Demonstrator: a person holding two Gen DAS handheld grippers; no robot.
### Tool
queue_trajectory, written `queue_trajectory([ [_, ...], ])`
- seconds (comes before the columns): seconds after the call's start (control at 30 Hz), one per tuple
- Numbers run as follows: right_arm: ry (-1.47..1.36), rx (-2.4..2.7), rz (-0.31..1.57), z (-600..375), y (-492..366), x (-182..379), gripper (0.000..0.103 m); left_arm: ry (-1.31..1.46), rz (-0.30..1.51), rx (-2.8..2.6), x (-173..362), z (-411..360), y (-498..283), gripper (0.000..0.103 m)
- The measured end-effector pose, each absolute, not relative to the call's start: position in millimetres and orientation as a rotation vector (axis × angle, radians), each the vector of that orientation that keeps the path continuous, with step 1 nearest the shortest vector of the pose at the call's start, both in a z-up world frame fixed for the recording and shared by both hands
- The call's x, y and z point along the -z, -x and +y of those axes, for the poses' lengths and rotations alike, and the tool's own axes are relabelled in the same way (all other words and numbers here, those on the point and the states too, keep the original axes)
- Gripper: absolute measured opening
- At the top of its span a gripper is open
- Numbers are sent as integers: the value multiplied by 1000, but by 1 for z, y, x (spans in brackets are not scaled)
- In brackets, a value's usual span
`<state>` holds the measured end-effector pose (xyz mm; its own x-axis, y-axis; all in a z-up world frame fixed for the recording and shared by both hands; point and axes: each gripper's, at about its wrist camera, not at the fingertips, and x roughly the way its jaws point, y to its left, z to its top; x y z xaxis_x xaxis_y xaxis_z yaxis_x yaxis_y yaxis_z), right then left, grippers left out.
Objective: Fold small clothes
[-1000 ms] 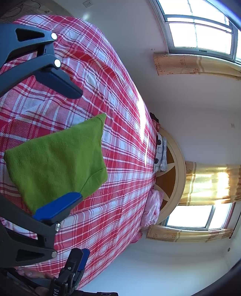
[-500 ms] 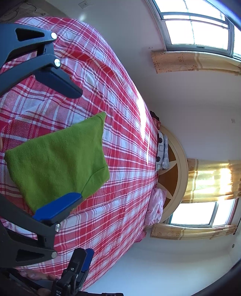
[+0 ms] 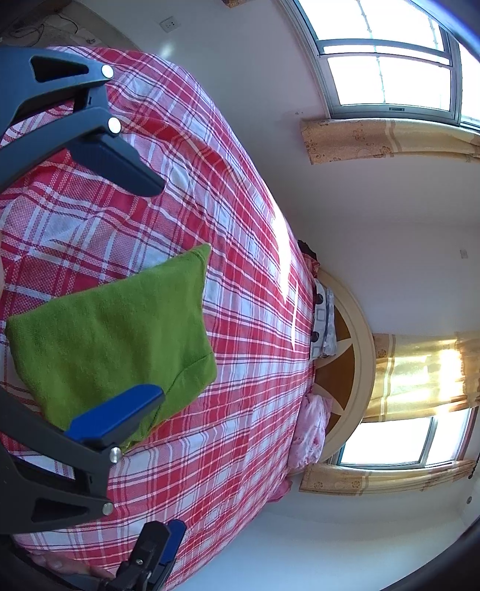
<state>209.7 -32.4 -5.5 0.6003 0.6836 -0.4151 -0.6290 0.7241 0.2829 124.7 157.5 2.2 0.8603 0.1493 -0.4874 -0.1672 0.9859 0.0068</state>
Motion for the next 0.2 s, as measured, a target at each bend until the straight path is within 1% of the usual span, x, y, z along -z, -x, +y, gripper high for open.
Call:
queue_trajectory([
  [0.2,-108,-766,534,-31,-209,7,72,13,501,-175,2,155,-124,103],
])
